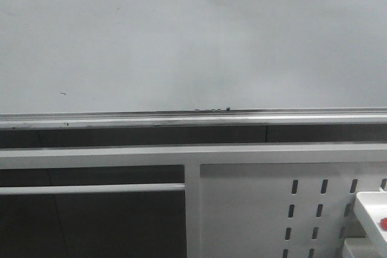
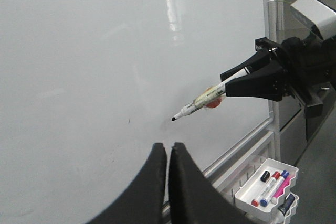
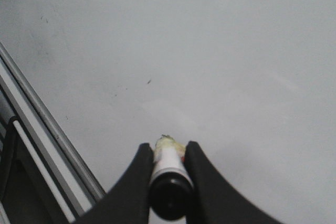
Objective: Write number 1 on whiteboard
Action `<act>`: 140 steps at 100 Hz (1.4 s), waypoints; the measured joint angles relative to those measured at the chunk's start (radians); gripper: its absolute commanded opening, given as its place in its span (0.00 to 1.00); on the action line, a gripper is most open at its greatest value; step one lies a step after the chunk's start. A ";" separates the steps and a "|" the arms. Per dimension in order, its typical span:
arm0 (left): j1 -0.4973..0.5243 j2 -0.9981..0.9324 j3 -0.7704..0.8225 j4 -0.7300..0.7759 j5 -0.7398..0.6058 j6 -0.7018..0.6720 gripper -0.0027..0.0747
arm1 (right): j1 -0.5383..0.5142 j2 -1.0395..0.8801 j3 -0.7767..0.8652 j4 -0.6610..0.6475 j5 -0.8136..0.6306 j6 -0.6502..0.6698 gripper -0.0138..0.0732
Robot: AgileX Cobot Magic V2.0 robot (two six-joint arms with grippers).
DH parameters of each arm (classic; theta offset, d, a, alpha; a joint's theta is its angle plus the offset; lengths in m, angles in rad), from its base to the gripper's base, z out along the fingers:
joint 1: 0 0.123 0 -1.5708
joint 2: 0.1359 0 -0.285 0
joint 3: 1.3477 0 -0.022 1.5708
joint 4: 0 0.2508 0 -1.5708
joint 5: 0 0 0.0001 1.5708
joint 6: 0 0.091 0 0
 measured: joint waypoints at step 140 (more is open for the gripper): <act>0.017 0.000 0.000 -0.027 -0.006 -0.006 0.01 | -0.087 0.141 0.005 -0.026 -0.135 -0.041 0.10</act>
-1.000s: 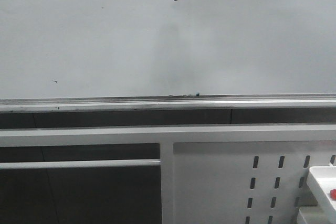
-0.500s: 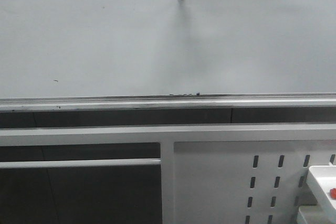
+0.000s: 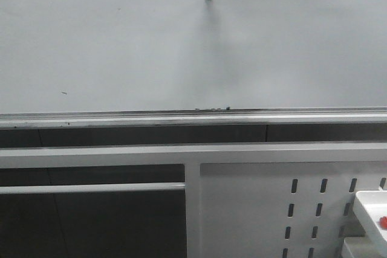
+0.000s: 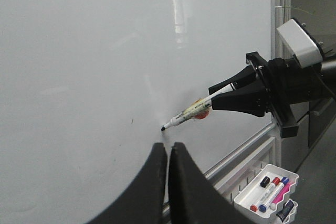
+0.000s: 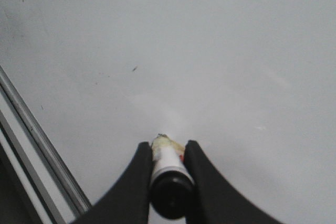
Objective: Write number 1 on whiteboard
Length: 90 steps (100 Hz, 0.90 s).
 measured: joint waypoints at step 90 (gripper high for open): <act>0.000 0.000 0.000 -0.011 0.006 0.000 0.01 | 0.050 0.191 0.000 0.095 0.079 0.010 0.07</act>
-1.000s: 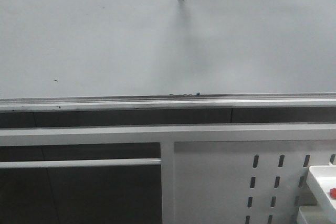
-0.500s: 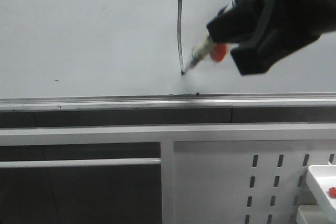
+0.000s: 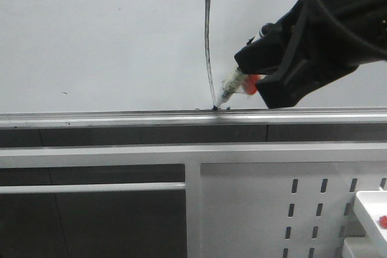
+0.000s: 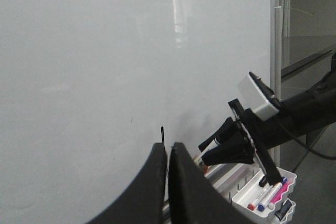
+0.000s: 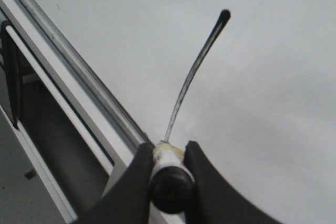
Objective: Write number 1 on whiteboard
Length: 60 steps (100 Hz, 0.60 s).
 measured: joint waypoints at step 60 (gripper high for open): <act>0.000 0.370 -0.249 -0.004 0.390 0.165 0.26 | 0.359 -0.335 -0.338 0.080 0.710 -0.004 0.07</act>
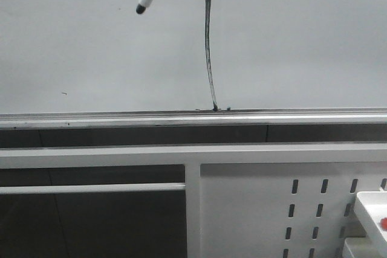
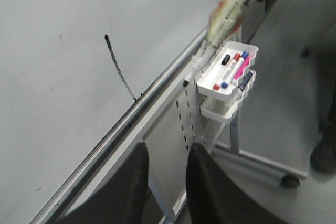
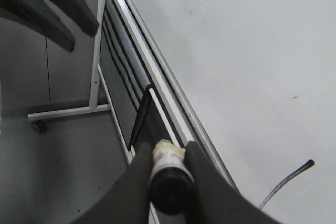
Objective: Write number 1 on whiteboard
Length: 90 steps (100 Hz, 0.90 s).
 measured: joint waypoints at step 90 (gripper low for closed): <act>0.002 0.281 -0.209 -0.160 0.082 0.284 0.27 | 0.132 0.181 -0.192 -0.075 0.101 0.000 0.07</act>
